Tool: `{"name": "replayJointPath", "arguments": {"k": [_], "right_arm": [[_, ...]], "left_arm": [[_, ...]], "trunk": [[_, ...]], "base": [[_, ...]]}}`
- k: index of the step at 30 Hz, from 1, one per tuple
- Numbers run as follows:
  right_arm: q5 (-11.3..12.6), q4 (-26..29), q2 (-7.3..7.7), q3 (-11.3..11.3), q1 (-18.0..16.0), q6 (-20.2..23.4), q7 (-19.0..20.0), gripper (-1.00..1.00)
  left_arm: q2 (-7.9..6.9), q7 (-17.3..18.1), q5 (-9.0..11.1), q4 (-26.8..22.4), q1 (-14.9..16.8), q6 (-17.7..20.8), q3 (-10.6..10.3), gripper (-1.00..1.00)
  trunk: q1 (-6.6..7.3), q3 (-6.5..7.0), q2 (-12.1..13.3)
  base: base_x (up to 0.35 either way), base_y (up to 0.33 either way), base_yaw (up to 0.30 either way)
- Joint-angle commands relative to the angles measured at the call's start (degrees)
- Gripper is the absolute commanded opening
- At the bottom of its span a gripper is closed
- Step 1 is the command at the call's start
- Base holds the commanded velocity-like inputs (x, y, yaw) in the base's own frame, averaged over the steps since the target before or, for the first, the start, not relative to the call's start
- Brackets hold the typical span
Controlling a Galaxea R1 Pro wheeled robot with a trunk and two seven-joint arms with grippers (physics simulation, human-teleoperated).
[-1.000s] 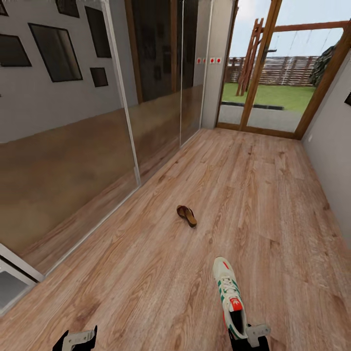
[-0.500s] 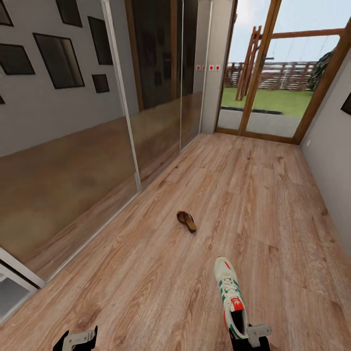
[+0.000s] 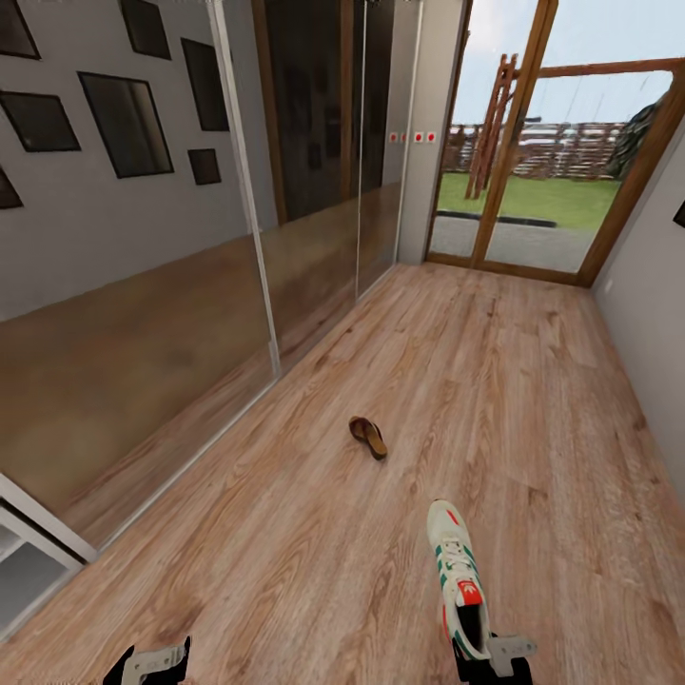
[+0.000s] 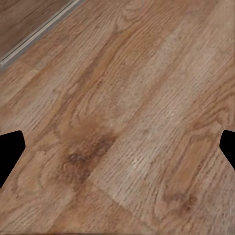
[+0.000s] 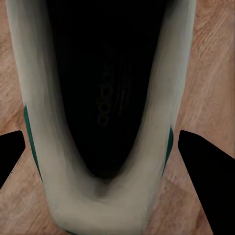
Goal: Pick up the two gym shoes and the two sandals from the corridor floor and place them onto the hallstand (shoe rack) in the corridor, making sure they are on the rack and not on the floor. Arrange them so the two gym shoes are next to each other and the two sandals are next to each other.
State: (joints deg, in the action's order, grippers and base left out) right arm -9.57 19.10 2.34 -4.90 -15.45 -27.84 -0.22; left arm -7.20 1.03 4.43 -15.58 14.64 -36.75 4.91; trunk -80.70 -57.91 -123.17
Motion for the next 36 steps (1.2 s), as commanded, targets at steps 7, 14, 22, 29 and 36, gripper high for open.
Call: {"name": "replayJointPath", "arguments": {"k": [7, 14, 22, 29, 36], "right_arm": [[-0.7, -0.07, -0.16, -0.61, -0.02, -0.19, -0.1, -1.0], [-0.71, -0.11, -0.22, -0.73, -0.02, -0.19, -0.12, -1.0], [-0.71, -0.12, -0.23, -0.64, -0.02, -0.19, -0.13, -1.0], [-0.71, -0.12, -0.23, -0.64, -0.02, -0.2, -0.13, -1.0], [-0.71, -0.12, -0.21, -0.64, -0.02, -0.19, -0.13, -1.0]], "left_arm": [[0.0, 0.09, 0.48, 0.02, 0.04, -0.16, -0.08, 1.0], [0.0, -0.02, 0.49, 0.04, 0.04, -0.16, -0.08, 1.0], [0.0, -0.15, 0.49, 0.05, 0.04, -0.16, -0.08, 1.0], [0.0, -0.15, 0.49, 0.1, 0.02, -0.16, -0.08, 1.0], [0.0, -0.15, 0.62, 0.11, 0.04, -0.16, -0.08, 1.0]], "trunk": [[0.01, 0.32, -0.02], [0.01, 0.69, -0.02], [0.01, 1.1, -0.02], [0.01, 1.46, -0.02], [0.01, 1.76, -0.02]], "base": [[0.0, 0.0, 0.206], [0.0, 0.0, 0.225], [-0.008, 0.001, 0.232], [-0.209, 0.127, 0.235], [-0.275, 0.208, 0.246]]}}
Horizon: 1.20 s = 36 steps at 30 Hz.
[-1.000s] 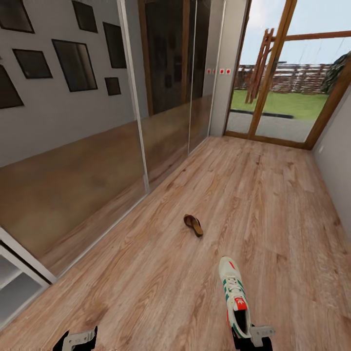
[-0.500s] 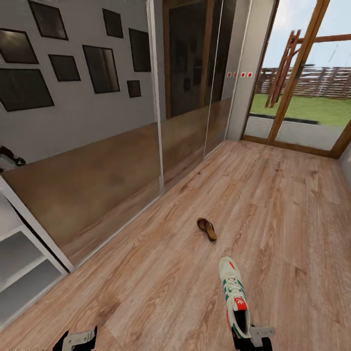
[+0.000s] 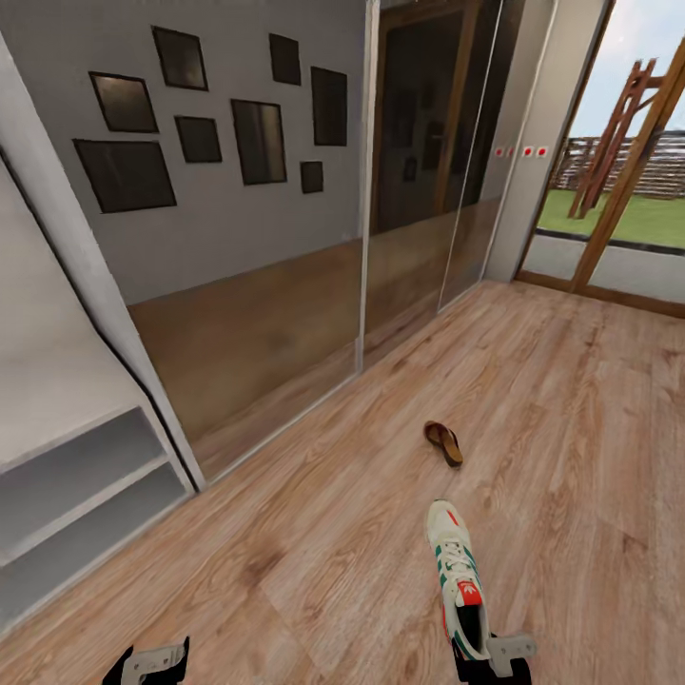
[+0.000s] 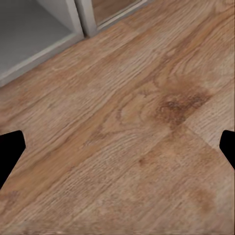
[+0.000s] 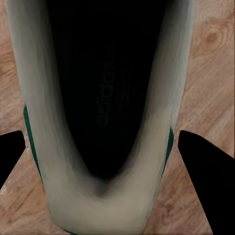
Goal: Pick up the two gym shoes and the two sandals from the corridor floor and place them onto the hallstand (shoe rack) in the corridor, making sure they are on the rack and not on the floor. Arrange them so the two gym shoes are next to each other and the two sandals are next to each other.
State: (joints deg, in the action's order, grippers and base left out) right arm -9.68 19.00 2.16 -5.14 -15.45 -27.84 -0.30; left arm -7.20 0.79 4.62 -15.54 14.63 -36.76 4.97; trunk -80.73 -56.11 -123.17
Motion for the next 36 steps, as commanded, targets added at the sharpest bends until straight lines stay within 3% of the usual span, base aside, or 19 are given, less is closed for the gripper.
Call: {"name": "replayJointPath", "arguments": {"k": [1, 36], "right_arm": [[-0.6, -0.02, -0.01, -0.41, -0.02, -0.22, -0.05, -1.0], [-0.66, -0.02, -0.31, -0.33, -0.02, -0.2, -0.05, -1.0]], "left_arm": [[0.0, 0.08, 0.47, 0.07, 0.04, -0.15, -0.14, 1.0], [0.0, 0.08, 0.48, 0.07, 0.04, -0.07, -0.14, 1.0]], "trunk": [[0.04, -0.01, -0.02], [0.04, 0.1, -0.02]], "base": [[-0.098, 0.085, 0.267], [-0.006, 0.005, 0.278]]}}
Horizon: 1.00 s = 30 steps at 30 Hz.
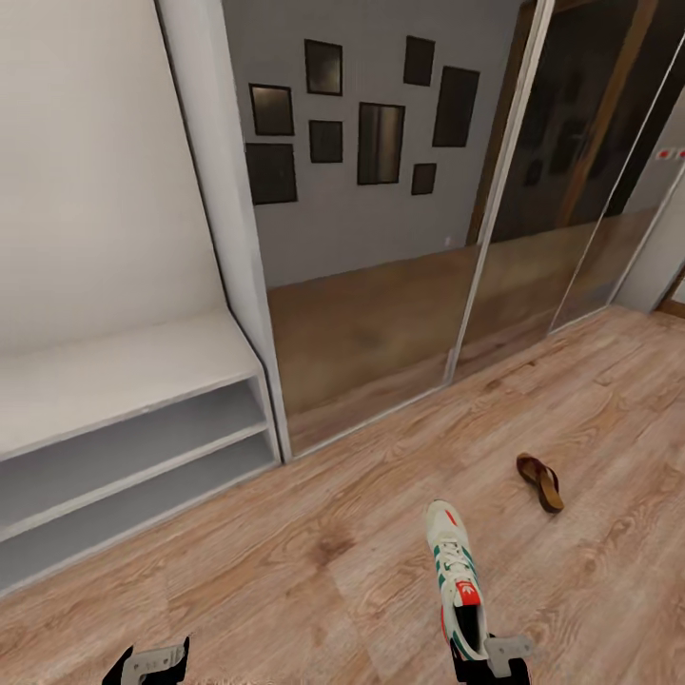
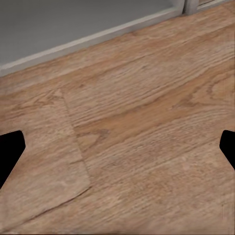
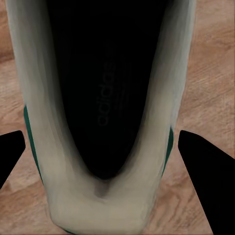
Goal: Pick up the two gym shoes and the two sandals from the corridor floor and place them onto the hallstand (shoe rack) in the corridor, making sure they are on the rack and not on the floor. Arrange them so the two gym shoes are next to each other and the two sandals are next to each other.
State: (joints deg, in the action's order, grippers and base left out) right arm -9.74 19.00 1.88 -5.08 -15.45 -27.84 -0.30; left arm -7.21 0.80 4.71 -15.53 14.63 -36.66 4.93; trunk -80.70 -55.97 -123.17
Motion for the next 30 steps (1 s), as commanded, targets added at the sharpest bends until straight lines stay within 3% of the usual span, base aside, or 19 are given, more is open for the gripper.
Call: {"name": "replayJointPath", "arguments": {"k": [1, 20, 30], "right_arm": [[-0.59, -0.02, -0.03, -0.4, -0.02, -0.19, -0.05, -1.0], [-0.54, -0.03, -0.07, -0.45, -0.02, -0.19, -0.05, -1.0], [-0.54, -0.1, -0.11, -0.37, -0.02, -0.19, -0.05, -1.0]], "left_arm": [[0.0, 0.08, 0.39, 0.05, 0.05, -0.17, -0.09, 1.0], [0.0, 0.08, 0.39, 0.03, 0.05, -0.17, -0.09, 1.0], [0.0, 0.08, 0.39, -0.02, 0.05, -0.17, -0.05, 1.0]], "trunk": [[0.01, -0.04, -0.02], [0.01, -0.04, -0.02], [0.01, -0.04, -0.02]], "base": [[0.0, 0.0, 0.279], [-0.004, 0.0, 0.28], [-0.205, 0.16, 0.28]]}}
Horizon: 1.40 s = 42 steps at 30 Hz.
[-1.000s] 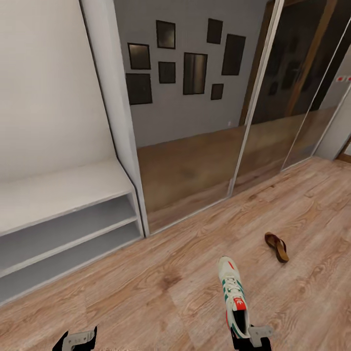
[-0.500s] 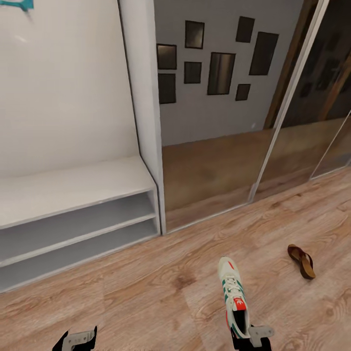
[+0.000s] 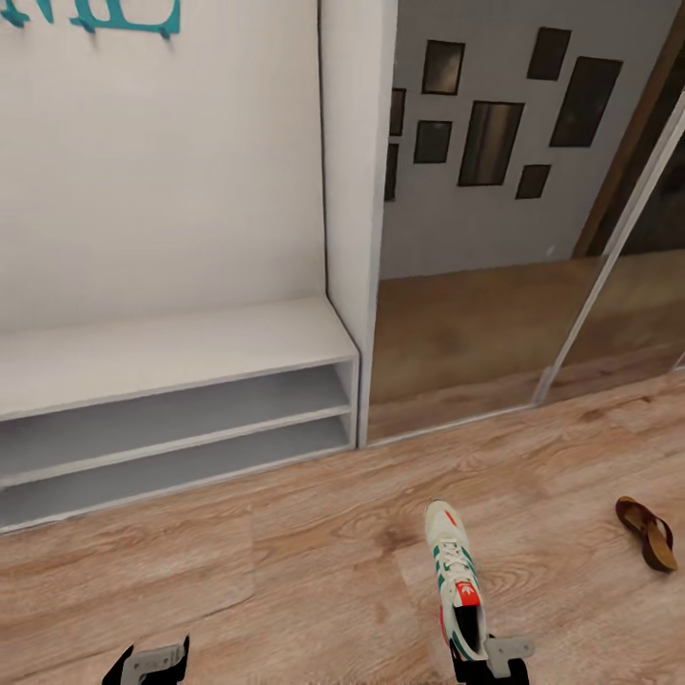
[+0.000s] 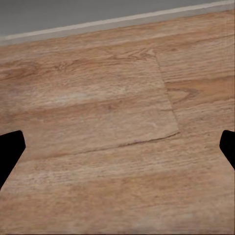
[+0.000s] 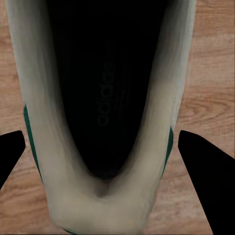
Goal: Pick up the two gym shoes and the two sandals from the corridor floor and place them onto the hallstand (shoe rack) in the corridor, making sure they are on the rack and not on the floor. Arrange them so the two gym shoes are next to each other and the two sandals are next to each other.
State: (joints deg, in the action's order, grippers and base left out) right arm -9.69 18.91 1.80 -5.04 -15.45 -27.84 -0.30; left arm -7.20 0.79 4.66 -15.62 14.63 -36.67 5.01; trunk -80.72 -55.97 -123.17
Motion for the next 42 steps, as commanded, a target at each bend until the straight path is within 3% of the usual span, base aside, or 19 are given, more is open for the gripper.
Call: {"name": "replayJointPath", "arguments": {"k": [1, 42], "right_arm": [[-0.6, -0.01, -0.03, -0.41, -0.02, -0.2, -0.05, -1.0], [-0.6, 0.36, -0.04, -0.61, -0.02, -0.2, -0.05, -1.0]], "left_arm": [[0.0, 0.08, 0.44, 0.07, 0.04, -0.16, -0.14, 1.0], [0.09, 0.0, 0.44, 0.15, 0.04, -0.07, -0.14, 1.0]], "trunk": [[0.03, -0.04, -0.02], [0.03, -0.04, -0.02]], "base": [[-0.172, 0.201, 0.279], [-0.014, 0.018, 0.281]]}}
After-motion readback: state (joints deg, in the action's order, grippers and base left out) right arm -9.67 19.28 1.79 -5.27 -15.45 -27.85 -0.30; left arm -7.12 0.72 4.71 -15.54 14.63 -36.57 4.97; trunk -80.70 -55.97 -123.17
